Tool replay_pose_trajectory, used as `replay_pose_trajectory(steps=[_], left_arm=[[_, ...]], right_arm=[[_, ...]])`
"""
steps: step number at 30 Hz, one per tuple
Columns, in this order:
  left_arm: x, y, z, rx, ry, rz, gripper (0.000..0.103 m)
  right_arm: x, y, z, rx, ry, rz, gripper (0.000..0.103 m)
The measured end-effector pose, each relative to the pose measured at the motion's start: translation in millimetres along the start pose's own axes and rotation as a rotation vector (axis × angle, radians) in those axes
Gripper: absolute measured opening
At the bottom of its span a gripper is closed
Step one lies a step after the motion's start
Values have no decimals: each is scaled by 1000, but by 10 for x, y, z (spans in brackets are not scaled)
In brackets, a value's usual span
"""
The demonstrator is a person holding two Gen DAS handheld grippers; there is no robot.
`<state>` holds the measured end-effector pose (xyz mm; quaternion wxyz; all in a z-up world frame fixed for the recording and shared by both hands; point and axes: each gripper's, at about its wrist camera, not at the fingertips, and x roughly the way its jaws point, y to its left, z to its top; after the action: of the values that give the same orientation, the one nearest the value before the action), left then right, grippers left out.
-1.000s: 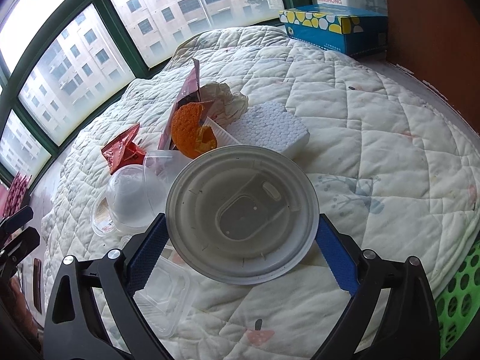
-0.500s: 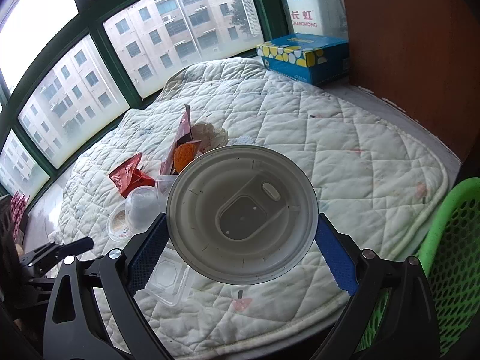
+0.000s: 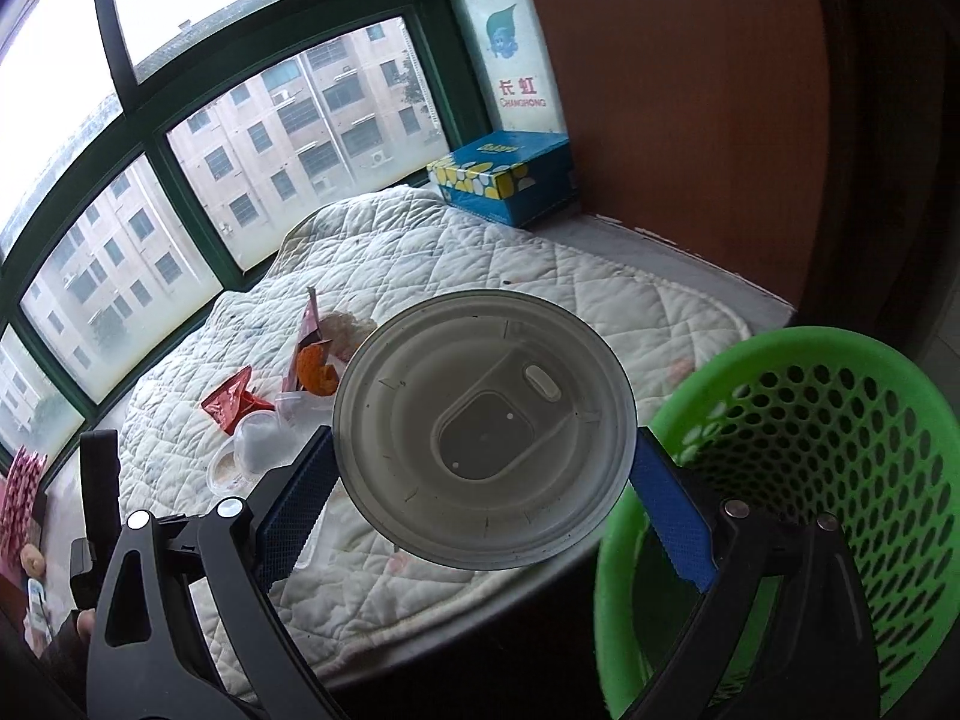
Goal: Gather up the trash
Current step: 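Drop the grey lid into the green basket while the left tool grasps the clear tray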
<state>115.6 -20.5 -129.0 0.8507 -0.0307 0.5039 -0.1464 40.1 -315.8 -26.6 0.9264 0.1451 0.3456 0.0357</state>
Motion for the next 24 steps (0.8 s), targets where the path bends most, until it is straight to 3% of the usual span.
replay_pose_trajectory(steps=[12, 24], left_arm=[[-408, -176, -36, 16, -75, 1, 6], [-1002, -764, 214, 139, -205, -85, 6]], right_arm=[[-370, -577, -297, 100, 3, -134, 93], [-606, -846, -492, 149, 5, -158, 97]])
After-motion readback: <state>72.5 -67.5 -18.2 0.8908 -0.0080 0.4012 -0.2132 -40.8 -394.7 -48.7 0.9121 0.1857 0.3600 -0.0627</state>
